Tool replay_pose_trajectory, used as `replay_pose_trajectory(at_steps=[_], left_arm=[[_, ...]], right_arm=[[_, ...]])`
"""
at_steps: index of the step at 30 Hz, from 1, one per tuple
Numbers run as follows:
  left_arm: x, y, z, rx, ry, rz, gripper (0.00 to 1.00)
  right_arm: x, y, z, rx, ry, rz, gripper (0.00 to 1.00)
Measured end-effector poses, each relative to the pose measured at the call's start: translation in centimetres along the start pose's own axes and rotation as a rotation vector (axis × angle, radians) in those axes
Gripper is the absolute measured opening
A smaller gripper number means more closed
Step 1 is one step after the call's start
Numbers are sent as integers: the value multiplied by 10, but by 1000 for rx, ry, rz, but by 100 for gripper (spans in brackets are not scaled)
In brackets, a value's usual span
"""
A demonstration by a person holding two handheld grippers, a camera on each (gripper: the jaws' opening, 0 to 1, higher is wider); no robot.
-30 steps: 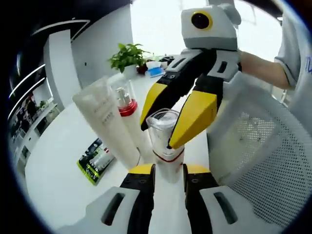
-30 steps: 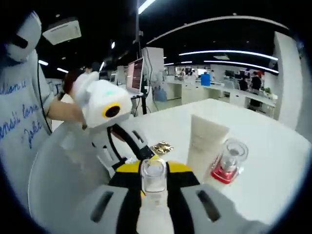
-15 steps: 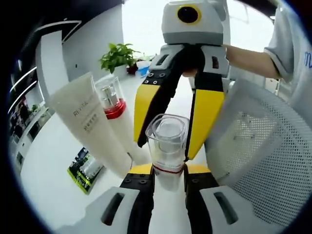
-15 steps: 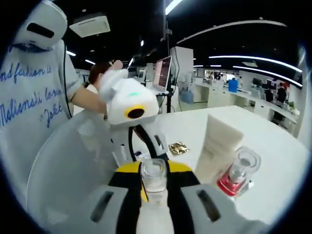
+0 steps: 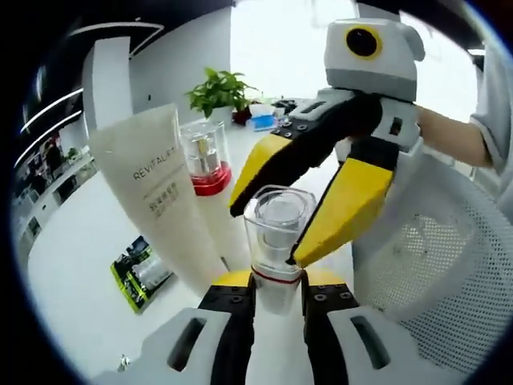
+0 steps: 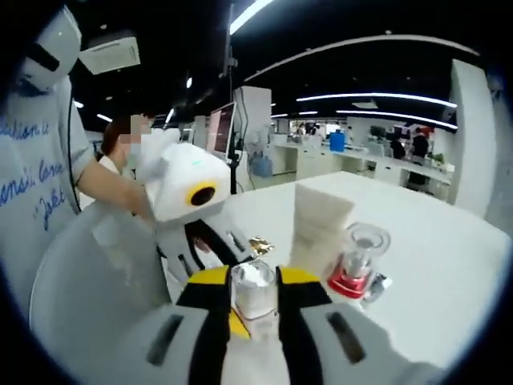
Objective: Arrange the skincare products in the storage area until every visible bottle or jar stands upright without overlapping.
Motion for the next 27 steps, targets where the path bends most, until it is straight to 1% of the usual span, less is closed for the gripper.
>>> replay_pose_trajectory(at_steps=[1,4,7,14,17,18,21,27], left_arm=[[-1,1,0,-4,-6,3,18],[0,4,3,-3,-8,-7,18],[1,9,9,7,-5,-14,18],[-2,17,10,0,-30,-26,18],[-1,18,11,8,-51,-29,18],[-1,18,12,17,-49,-30,18],[-1,18,11,9,-29,-29,18],[1,14,9,0,-27,-38,18]], right_arm=[[-1,-2,-1,22,13,9,23],[-3,-8,0,70,11,31,25],[1,-9,1,76,10,7,25],[8,-12,6,97,23,2,22],[9,-13,9,95,33,4,21],[10,-14,10,90,36,5,21],[11,-16,12,77,41,19,21],[12,-15,13,60,41,30,21]])
Point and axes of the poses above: the point that each gripper's makers call its tool centre point, and the gripper's own axes: y roughly forward along the fingers, z roughly to its right, x roughly out of its underside, the point moved 3 cm from there along -y, roughly backward along the fingers, and after that the axes turned 4 degrees about y, right-handed, at the moved point
